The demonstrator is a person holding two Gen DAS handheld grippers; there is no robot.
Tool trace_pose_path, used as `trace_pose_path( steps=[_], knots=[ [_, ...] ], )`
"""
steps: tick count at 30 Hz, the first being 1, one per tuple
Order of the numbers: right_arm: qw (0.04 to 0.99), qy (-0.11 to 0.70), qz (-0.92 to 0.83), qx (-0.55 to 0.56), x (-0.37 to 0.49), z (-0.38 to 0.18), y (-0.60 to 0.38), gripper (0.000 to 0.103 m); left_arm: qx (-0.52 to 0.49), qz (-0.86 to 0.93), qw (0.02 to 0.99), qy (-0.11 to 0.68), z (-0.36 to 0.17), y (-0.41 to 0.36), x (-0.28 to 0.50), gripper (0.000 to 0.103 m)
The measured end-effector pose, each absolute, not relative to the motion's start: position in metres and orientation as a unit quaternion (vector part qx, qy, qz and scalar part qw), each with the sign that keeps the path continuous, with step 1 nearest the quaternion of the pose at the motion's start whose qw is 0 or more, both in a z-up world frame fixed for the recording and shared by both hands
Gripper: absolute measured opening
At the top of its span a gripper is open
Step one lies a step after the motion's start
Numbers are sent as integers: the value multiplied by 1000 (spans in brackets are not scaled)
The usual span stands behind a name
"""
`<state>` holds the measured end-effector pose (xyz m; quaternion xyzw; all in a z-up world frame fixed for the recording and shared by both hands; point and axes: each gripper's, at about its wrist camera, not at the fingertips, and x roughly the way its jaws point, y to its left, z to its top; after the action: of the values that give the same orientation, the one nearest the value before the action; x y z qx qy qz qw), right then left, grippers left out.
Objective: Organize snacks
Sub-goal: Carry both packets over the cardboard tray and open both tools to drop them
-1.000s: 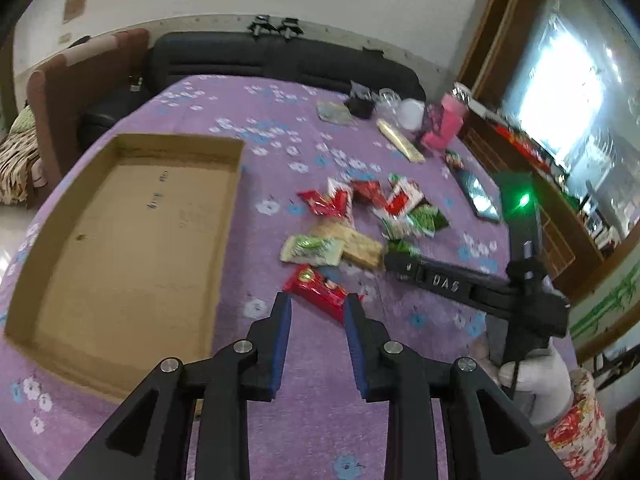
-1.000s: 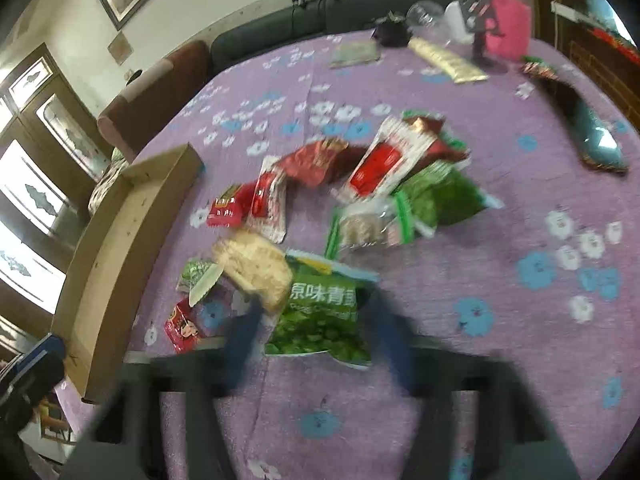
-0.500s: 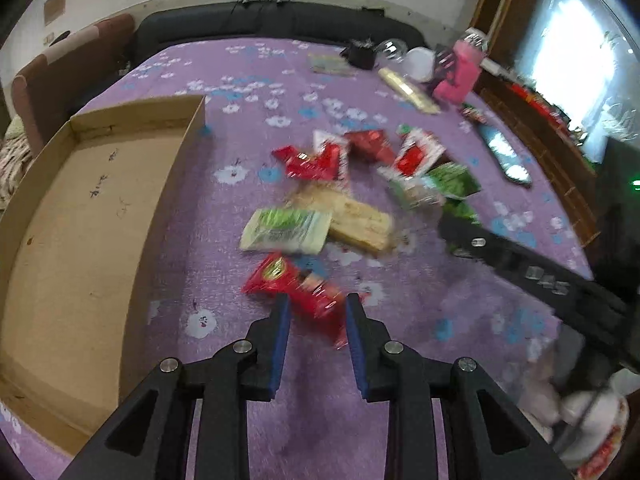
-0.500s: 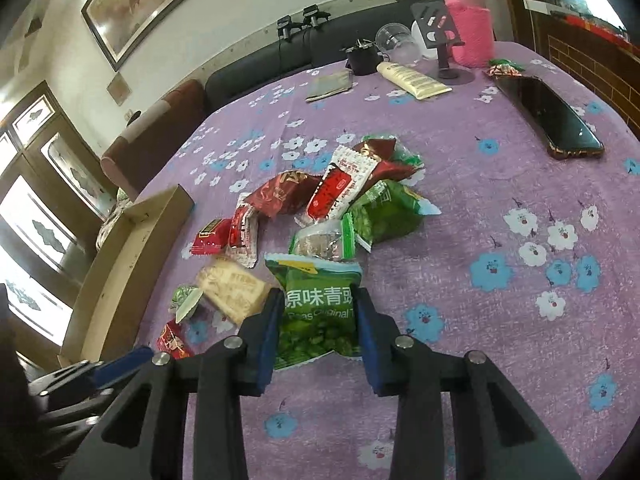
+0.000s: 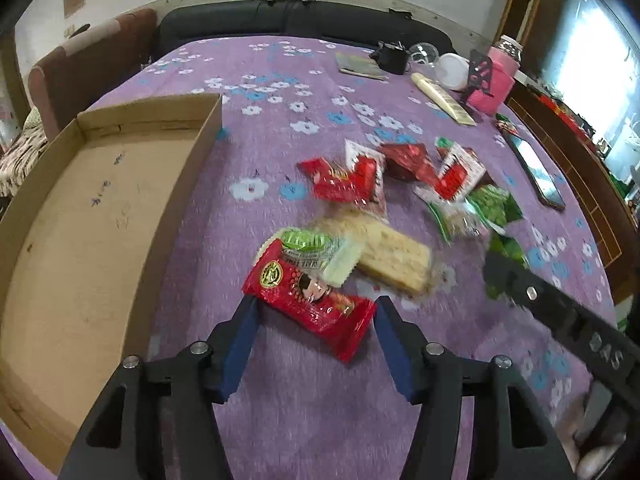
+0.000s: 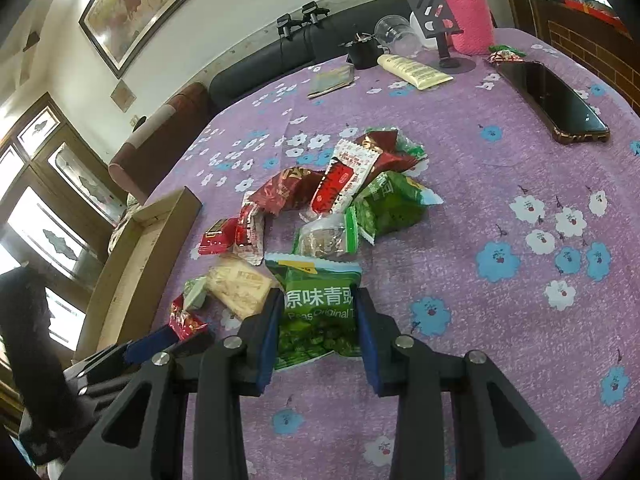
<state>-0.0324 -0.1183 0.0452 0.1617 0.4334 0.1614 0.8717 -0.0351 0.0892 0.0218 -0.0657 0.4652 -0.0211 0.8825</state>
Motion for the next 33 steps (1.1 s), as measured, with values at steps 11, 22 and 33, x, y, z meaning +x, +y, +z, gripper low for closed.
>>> trace_pose_path(
  steps=[11,22,33],
  knots=[
    [871,433,169,161,-34,45,-115,34,-78,-33,888,451,20,99,-30,26],
    [883,412,172,142,-38,50,-111,34,-131,-64,906,397,69,136,-81,26],
    [894,392,191,103,-65,98,-79,34,-153,9,918,366,80,241,-138,27]
  ],
)
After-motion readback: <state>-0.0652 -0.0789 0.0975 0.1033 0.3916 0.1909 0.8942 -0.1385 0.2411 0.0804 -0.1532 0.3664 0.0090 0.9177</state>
